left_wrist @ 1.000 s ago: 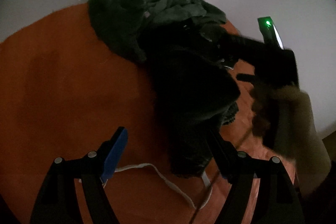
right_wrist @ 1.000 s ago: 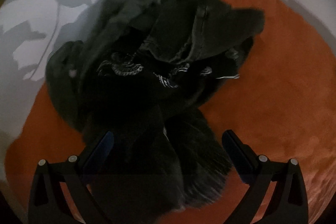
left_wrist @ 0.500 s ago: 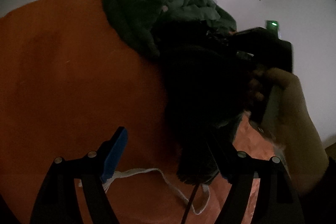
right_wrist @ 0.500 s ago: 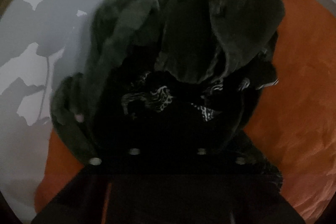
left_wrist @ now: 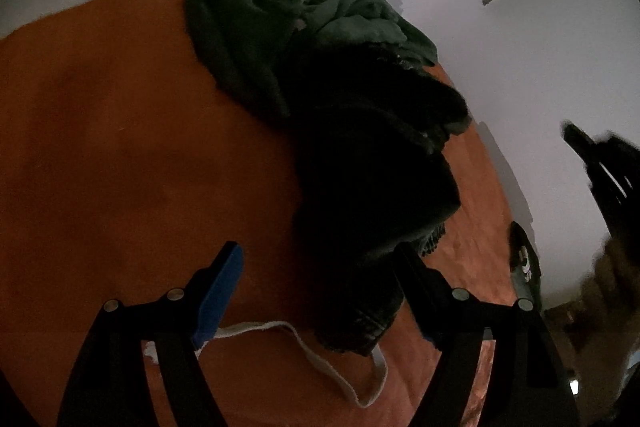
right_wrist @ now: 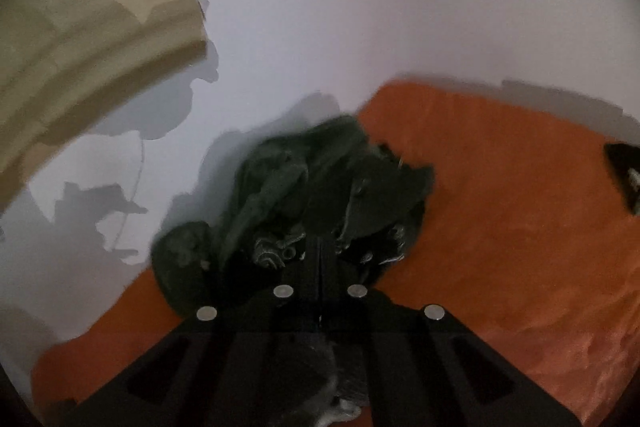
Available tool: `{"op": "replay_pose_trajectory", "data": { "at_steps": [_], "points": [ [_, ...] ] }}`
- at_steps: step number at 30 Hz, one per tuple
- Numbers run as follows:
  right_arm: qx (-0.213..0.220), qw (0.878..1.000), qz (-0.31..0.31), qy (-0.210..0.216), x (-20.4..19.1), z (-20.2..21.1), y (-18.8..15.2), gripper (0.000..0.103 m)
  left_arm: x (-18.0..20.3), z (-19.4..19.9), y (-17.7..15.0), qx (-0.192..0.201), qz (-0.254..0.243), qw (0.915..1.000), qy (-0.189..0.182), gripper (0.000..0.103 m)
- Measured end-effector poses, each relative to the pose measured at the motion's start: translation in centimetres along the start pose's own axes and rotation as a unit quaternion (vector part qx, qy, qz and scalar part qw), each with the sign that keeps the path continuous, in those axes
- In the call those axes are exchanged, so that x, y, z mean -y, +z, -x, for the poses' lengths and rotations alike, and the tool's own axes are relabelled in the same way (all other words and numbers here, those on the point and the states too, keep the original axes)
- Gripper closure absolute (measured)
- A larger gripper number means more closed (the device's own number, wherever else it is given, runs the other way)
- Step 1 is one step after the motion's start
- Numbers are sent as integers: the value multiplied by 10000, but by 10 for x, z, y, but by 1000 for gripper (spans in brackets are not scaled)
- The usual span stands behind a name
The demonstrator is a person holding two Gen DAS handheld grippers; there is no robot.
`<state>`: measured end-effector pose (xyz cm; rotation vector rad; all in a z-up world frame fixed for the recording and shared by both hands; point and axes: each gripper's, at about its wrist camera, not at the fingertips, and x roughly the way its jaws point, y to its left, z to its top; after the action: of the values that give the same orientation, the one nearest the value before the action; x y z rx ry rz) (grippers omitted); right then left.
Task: Fold clothes
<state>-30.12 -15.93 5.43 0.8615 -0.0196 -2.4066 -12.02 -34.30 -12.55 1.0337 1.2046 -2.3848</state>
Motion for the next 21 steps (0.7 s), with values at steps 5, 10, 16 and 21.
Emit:
{"op": "replay_pose_trajectory", "data": {
  "at_steps": [5,10,16,21],
  "points": [
    [-1190,9916,262,445,-7,-34,-13,103,10,1,-4,-106,-43,9999,-19,25],
    [-1986,9777,204,656,-24,-94,-37,18,13,-2,1,-100,-161,9997,155,25],
    [-1806,9811,578,392,-43,-148,-48,16,10,-3,2,-169,-146,9995,227,25],
    [-2118,9767,255,227,-45,-190,-48,16,1,7,6,-98,168,9998,49,25]
  ]
}}
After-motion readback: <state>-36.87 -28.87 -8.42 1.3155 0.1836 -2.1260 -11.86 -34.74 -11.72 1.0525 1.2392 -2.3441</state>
